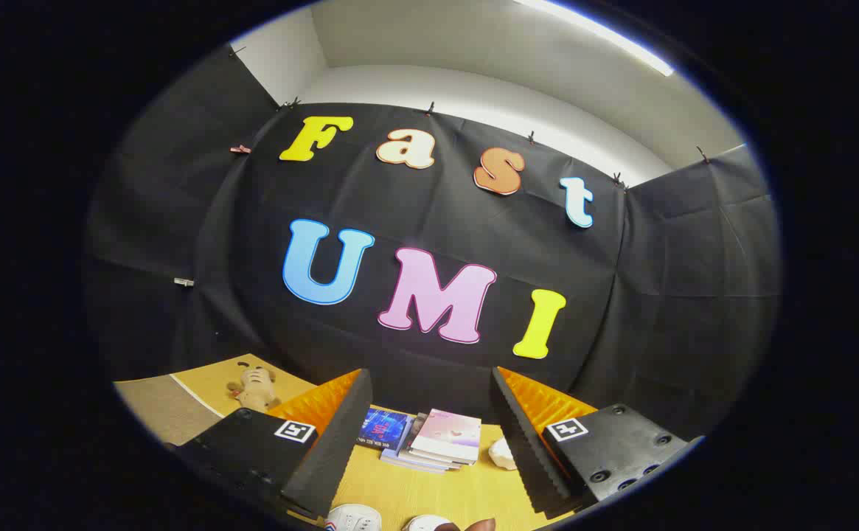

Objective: Open the storage box then place both shoes into the box .Put the left shoe in first, then the right shoe, with the right side of both shoes facing outward in a uniform manner.

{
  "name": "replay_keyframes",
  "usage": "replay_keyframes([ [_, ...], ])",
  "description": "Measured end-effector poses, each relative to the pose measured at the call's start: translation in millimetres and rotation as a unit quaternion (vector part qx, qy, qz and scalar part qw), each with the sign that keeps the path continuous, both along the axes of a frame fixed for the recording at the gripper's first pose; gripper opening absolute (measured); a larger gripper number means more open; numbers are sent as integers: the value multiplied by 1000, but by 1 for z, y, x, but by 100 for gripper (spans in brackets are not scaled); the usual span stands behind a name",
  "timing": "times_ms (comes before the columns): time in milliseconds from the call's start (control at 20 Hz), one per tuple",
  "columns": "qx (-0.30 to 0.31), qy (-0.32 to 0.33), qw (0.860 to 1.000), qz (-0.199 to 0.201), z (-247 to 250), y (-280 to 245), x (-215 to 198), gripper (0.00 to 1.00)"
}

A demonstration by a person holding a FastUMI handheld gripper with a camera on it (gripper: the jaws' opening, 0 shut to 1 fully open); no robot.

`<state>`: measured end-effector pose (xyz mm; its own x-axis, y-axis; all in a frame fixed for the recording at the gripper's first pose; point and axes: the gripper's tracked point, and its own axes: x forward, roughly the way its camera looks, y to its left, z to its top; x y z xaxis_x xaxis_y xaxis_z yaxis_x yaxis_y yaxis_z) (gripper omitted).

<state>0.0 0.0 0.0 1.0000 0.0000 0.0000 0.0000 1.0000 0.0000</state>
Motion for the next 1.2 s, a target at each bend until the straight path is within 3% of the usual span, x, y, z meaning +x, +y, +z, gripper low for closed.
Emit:
replay_keyframes([
  [850,-22,-3,999,32,2,21,-10,98],
  [1000,-6,1,998,67,3,40,-10,98],
  [1200,41,8,988,152,4,76,-13,98],
])
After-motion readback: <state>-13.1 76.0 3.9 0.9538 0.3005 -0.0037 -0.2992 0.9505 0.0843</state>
